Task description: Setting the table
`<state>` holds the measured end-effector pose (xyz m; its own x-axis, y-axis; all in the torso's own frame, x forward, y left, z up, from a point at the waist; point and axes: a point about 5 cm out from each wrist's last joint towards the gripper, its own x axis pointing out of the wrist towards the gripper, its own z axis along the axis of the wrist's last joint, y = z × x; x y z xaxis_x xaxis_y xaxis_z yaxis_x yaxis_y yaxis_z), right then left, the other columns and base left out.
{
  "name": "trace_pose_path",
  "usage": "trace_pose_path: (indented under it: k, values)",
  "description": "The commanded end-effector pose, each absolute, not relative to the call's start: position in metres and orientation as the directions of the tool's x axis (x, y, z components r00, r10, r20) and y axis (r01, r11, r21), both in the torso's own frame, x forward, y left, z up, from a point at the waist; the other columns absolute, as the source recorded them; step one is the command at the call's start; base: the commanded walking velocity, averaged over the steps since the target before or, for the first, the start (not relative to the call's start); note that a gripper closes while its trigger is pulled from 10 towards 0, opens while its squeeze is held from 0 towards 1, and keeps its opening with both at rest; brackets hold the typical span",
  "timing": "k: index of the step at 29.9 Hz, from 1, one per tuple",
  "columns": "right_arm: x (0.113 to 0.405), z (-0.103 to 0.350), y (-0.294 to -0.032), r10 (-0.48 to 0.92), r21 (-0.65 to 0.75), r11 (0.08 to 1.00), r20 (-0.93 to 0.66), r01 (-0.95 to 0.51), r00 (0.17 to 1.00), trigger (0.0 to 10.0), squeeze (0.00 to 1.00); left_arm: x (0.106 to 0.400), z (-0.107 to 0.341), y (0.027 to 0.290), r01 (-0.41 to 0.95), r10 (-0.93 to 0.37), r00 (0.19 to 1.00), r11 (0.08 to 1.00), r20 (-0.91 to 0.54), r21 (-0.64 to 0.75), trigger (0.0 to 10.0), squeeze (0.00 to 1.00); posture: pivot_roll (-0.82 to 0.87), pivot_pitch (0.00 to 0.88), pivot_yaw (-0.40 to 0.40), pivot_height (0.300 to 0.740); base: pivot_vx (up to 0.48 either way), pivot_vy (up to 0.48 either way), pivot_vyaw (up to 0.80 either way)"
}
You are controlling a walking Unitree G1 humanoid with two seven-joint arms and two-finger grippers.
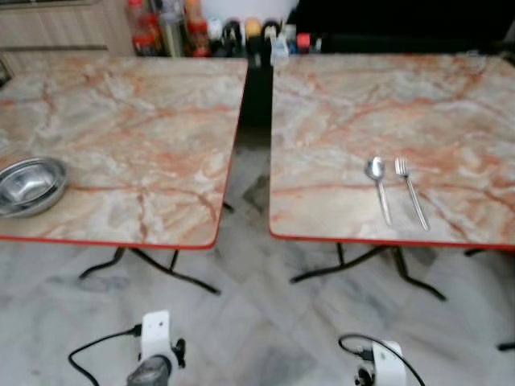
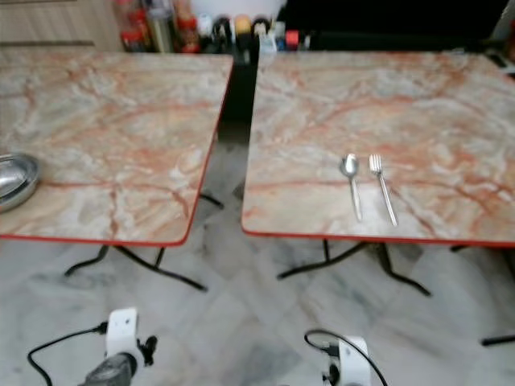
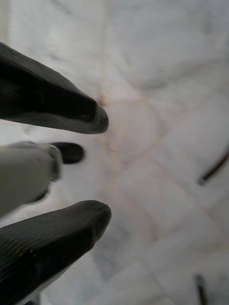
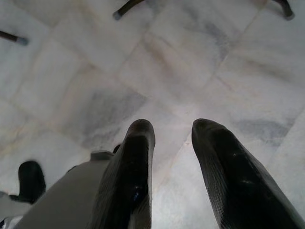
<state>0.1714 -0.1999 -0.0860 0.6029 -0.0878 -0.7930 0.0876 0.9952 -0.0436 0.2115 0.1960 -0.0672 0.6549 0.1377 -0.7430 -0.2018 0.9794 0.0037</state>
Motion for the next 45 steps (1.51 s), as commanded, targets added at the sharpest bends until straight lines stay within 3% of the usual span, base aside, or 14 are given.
trace_pose_path:
  k: [1,14,21,33,45]
  values:
    - [0.163,-0.091,-0.196,-0.081,-0.031,0.995,-0.812,0.095,0.578,10.0,0.00,0.203,-0.072,0.199,-0.215,0.145,0.628,0.977,-0.764,0.009,10.0,0.00,-0.02,0.128,-0.010,0.711,0.000,0.000,0.00]
    - [0.167,-0.088,-0.196,-0.067,-0.043,0.998,-0.790,0.053,0.610,10.0,0.00,0.199,-0.074,0.200,-0.219,0.142,0.617,0.976,-0.774,0.005,10.0,0.00,-0.03,0.138,-0.008,0.711,0.000,0.000,0.00]
    - [0.176,-0.080,-0.196,-0.076,-0.060,0.997,-0.711,0.047,0.699,10.0,0.00,0.197,-0.075,0.202,-0.224,0.145,0.611,0.975,-0.778,0.006,10.0,0.00,-0.04,0.138,-0.006,0.711,0.000,0.000,0.00]
    - [0.181,-0.073,-0.196,-0.089,-0.067,0.996,-0.635,0.060,0.768,10.0,0.00,0.198,-0.074,0.202,-0.225,0.144,0.616,0.974,-0.774,0.002,10.0,0.00,-0.05,0.138,-0.006,0.711,0.000,0.000,0.00]
    - [0.183,-0.070,-0.196,-0.095,-0.071,0.995,-0.600,0.066,0.794,10.0,0.00,0.197,-0.075,0.201,-0.221,0.141,0.614,0.975,-0.776,0.002,10.0,0.00,-0.05,0.142,-0.007,0.711,0.000,0.000,0.00]
